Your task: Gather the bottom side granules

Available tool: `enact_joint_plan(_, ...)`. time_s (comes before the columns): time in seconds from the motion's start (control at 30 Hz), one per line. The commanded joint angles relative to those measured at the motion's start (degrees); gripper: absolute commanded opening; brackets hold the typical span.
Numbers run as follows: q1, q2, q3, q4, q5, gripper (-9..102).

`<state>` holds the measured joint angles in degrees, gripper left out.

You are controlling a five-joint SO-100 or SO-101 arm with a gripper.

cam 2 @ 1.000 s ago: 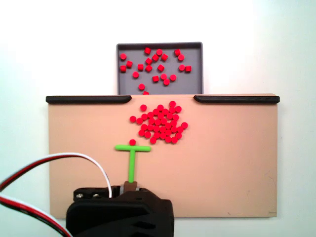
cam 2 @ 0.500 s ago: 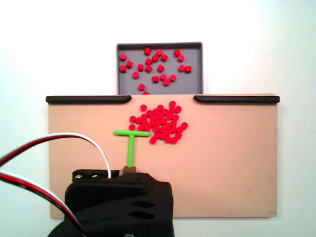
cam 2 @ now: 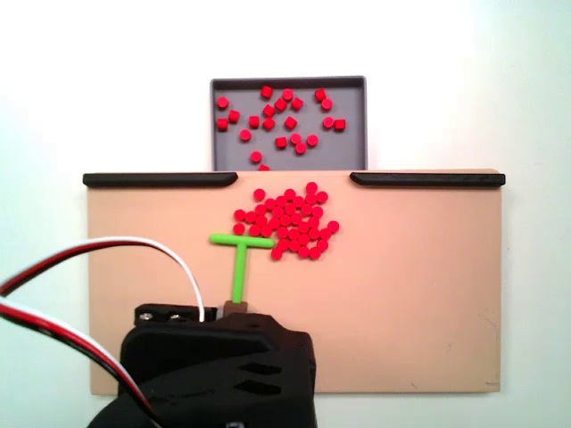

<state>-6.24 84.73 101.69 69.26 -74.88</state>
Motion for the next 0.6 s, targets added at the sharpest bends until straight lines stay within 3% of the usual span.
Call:
enact_joint_plan(0.0, -1.2, 3.3, -1.1, 1.1, 1.0, 0)
enact_joint_plan(0.33, -2.5, 8.5, -2.7, 7.7, 2.8, 0)
enact_joint_plan(0.57, -0.6, 15.6, -2.7, 17.1, -1.5, 0)
